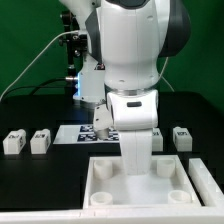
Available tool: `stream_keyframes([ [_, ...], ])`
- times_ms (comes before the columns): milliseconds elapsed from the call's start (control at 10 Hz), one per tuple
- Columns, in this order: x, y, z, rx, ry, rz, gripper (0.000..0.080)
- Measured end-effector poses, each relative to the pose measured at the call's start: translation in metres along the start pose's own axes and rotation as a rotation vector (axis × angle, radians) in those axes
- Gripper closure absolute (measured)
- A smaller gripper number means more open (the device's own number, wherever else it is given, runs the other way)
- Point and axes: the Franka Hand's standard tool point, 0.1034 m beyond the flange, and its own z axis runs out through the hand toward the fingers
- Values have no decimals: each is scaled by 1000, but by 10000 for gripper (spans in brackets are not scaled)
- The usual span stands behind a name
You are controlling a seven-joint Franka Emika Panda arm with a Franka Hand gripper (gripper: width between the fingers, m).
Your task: Assemble one leg
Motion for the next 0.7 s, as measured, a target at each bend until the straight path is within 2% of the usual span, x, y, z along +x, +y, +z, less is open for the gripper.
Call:
stream_keyframes([
  [600,3,1,-1,9,-2,-4,722],
  [700,9,0,0,-3,3,-4,722],
])
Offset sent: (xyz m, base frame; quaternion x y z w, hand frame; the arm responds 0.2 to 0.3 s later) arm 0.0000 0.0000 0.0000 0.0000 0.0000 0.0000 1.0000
